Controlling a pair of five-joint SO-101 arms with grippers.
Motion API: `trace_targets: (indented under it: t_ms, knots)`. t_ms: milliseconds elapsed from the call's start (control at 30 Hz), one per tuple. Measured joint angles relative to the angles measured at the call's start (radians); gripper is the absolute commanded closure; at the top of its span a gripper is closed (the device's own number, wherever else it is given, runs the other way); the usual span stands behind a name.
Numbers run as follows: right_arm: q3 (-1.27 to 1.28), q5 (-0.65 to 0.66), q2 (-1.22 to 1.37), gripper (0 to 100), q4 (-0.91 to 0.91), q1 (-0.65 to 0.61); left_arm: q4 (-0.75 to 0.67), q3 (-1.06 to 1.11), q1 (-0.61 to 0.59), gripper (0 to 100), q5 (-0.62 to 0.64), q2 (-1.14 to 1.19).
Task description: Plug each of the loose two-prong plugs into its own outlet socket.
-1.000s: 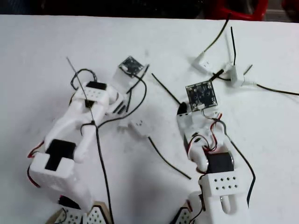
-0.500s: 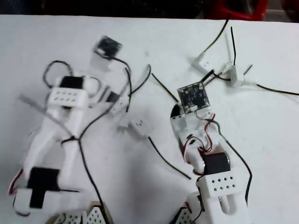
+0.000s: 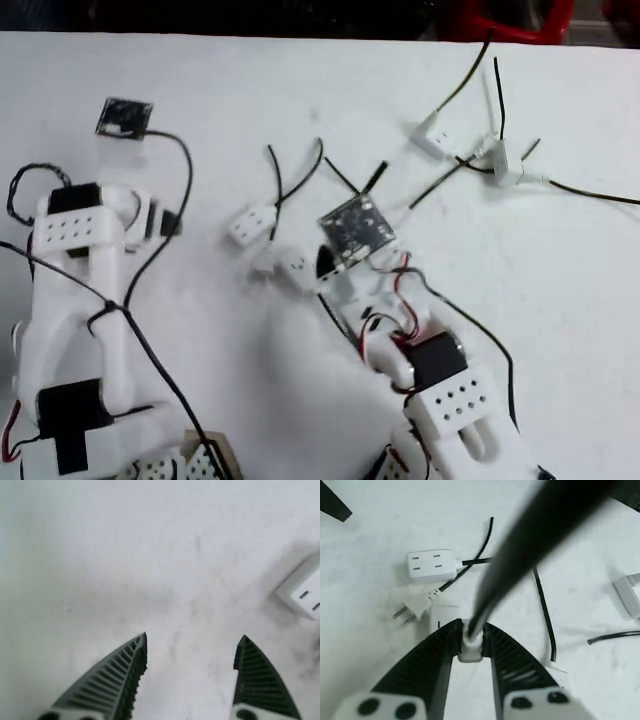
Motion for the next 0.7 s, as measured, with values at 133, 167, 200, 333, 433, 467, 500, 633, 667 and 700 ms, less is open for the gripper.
trace_targets:
  t_ms: [133, 167, 200, 333, 433, 467, 500, 633, 667, 700]
  knots:
    - [0.0, 0.0, 0.034, 98.1, -0.086, -0.089, -0.063, 0.084, -0.029, 72, 0.0, -0.002]
    - [0.0, 0.0, 0.06, 98.1, -0.123, -0.11, -0.081, 0.112, -0.029, 72, 0.0, -0.002]
    - [0.0, 0.0, 0.092, 98.1, -0.163, -0.126, -0.107, 0.138, -0.031, 72, 0.0, -0.002]
    - [-0.031, 0.0, 0.273, 98.1, -0.292, -0.161, -0.207, 0.238, -0.031, 72, 0.0, -0.002]
    - [-0.123, 0.0, 0.445, 98.1, -0.322, -0.166, -0.27, 0.296, -0.031, 72, 0.005, -0.002]
    - [-0.16, 0.0, 0.506, 98.1, -0.327, -0.164, -0.285, 0.307, -0.031, 72, 0.014, -0.002]
    - [-0.196, 0.0, 0.565, 98.1, -0.328, -0.164, -0.295, 0.31, -0.031, 72, 0.025, -0.002]
    - [-0.341, 0.0, 0.775, 98.1, -0.333, -0.169, -0.311, 0.315, -0.031, 72, 0.049, -0.002]
    - [-0.374, 0.0, 0.821, 98.1, -0.333, -0.172, -0.311, 0.316, -0.032, 72, 0.051, -0.002]
    - [-0.41, 0.0, 0.864, 98.1, -0.333, -0.173, -0.311, 0.316, -0.038, 72, 0.052, -0.002]
